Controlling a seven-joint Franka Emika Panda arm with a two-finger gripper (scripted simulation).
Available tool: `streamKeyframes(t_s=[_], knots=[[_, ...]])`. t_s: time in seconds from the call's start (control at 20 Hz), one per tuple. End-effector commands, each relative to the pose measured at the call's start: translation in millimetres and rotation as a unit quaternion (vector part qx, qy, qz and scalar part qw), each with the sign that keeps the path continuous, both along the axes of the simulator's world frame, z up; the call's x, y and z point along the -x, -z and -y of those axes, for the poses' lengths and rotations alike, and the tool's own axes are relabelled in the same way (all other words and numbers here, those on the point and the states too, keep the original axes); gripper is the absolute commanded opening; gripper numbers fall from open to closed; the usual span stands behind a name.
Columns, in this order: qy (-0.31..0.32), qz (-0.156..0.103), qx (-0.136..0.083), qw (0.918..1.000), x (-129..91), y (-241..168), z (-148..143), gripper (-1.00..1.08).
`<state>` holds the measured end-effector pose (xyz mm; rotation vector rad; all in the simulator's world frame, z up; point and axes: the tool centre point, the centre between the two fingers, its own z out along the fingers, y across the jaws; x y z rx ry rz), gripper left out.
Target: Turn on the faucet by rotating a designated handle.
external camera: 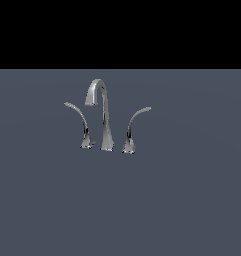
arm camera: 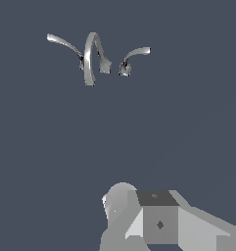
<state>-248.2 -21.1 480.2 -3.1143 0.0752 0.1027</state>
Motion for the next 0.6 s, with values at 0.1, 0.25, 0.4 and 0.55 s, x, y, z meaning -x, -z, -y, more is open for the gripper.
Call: streamKeyframes(t_s=[0.1,0.25,0.4,0.55], knots=[[0.005,-0.001,-0.003,1.0,-3,1,-1,-1.0],[0.015,-0.002,-0.008,0.9998,-10,3,-3,-1.0],[0.03,-0.003,-0.015,0.9994,-19,5,-6,-1.0],[0.05,-0.006,-0.024,0.9984,-31,9,-10,-1.0]])
